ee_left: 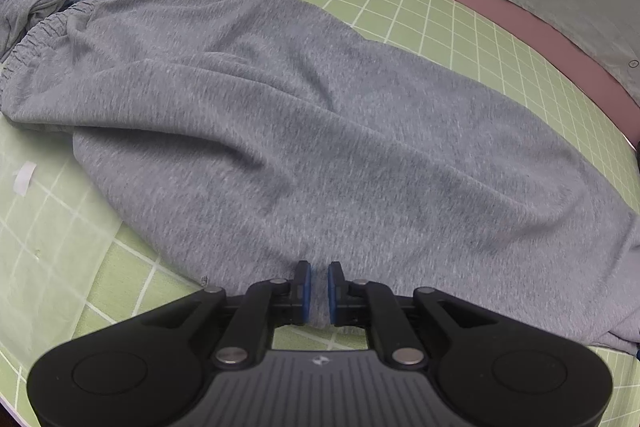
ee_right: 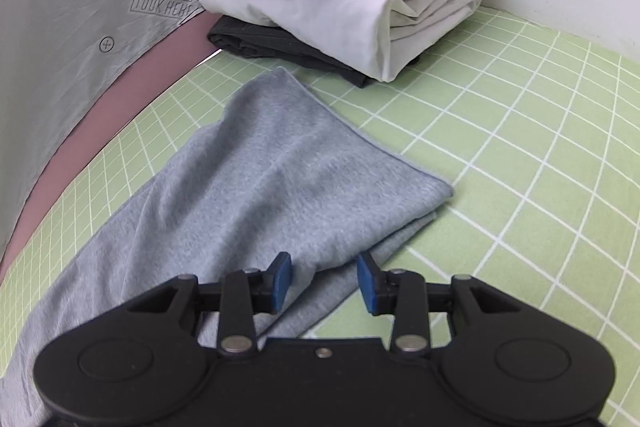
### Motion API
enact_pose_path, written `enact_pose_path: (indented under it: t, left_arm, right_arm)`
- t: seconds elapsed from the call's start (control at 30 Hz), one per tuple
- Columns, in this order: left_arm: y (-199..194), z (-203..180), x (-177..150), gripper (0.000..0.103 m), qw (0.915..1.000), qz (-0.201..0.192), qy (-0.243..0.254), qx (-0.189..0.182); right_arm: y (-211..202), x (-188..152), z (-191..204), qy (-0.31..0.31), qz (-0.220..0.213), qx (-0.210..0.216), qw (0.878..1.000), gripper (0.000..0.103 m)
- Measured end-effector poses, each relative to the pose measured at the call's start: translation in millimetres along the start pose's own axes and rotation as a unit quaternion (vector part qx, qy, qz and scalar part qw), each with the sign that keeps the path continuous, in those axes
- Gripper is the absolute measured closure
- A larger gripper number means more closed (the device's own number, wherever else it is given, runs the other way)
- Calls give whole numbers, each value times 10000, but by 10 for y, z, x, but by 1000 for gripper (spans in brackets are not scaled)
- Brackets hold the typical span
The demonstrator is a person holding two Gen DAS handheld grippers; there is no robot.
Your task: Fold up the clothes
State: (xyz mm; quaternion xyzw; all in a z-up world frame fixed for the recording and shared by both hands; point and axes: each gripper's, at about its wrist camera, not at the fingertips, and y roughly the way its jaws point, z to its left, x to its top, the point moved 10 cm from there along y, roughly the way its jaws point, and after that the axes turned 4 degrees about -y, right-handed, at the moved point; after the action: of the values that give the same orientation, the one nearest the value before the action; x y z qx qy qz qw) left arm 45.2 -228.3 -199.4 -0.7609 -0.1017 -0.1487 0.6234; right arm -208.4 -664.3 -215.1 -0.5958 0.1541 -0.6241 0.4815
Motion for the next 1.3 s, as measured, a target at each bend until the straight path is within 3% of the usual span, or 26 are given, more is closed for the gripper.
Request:
enact_pose_path:
  t: [0.03,0.07,0.1,0.3,0.47,0.53,0.6,0.67,0.77,0.97,1.07,1.3]
  left_arm:
    - [11,-2,-3,93,10000,7,10,16]
    - [18,-2,-1,93,10000,5,20,26]
    - [21,1,6,93,10000,-1,26,29]
    - [42,31,56,92,10000,8,6,6]
    - [52,47,83,91,10000,23,75,26]
    - [57,51,81,91,10000,35,75,31]
    - [61,57,80,90,10000,32,39,38]
    - [62,39,74,89,9999,17,75,65]
    - [66,-21,63,78,9998,21,200,65]
    - [81,-93,81,60,9998,125,100,90]
    - [89,-107,94,54,9998,175,-25,84]
    - [123,-130,138,38,9988,297,-380,-11]
  right_arm:
    - [24,16,-19,38,27,2,10000,75]
    - [56,23,-18,-10,102,51,9999,96]
    - [77,37,-21,-56,148,91,9998,103]
    - [-215,364,-113,-501,-404,-44,9979,103]
    - [4,260,-281,-759,115,-506,9958,102]
    - [-12,267,-316,-884,77,-713,9935,101]
    - [-104,360,-302,-1027,-203,-859,9908,77]
    - [-183,483,-210,-1262,-519,-833,9871,70]
    - [-164,628,91,-1899,-709,-455,9782,69]
    - [204,754,543,-2369,-529,250,9698,71]
    - [446,816,720,-2387,-310,683,9682,76]
    - [940,958,912,-2416,-42,964,9656,76]
